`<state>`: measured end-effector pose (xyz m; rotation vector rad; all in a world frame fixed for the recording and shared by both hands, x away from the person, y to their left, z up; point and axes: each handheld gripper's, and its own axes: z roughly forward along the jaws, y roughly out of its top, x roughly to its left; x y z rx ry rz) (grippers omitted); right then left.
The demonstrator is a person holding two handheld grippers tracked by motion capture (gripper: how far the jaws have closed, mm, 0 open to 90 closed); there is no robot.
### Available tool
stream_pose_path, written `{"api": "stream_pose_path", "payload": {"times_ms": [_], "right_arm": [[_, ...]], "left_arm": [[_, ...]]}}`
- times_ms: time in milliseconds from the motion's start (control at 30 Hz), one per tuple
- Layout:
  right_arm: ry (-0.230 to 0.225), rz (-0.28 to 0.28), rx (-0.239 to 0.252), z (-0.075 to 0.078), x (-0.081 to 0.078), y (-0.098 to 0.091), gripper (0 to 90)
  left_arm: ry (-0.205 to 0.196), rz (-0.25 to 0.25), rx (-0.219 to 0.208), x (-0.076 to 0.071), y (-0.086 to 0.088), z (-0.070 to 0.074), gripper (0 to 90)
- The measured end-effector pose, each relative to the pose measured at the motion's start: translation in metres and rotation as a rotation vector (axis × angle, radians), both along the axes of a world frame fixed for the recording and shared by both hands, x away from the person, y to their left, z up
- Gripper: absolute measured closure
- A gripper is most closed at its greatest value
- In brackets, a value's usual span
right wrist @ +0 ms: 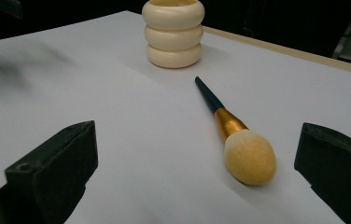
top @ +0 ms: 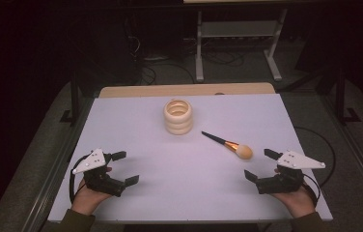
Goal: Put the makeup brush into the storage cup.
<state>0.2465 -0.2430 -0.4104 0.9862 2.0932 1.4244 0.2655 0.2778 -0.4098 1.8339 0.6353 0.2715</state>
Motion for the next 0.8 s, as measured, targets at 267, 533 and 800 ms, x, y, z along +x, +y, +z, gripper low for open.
{"api": "stream_pose_path", "payload": {"times_ms": [267, 533, 800], "right_arm": [[0.015, 0.004, 0.0, 0.0, 0.004, 0.001, 0.0], [-0.001, 0.0, 0.017, 0.004, 0.004, -0.001, 0.0], [-0.014, -0.012, 0.027, 0.009, 0.005, -0.004, 0.0]], "left_arm": [[-0.002, 0.008, 0.004, 0.0, 0.0, 0.001, 0.0], [0.001, -0.001, 0.015, 0.0, 0.0, -0.001, 0.0], [0.002, 0.0, 0.003, 0.002, 0.001, -0.001, 0.0]]}}
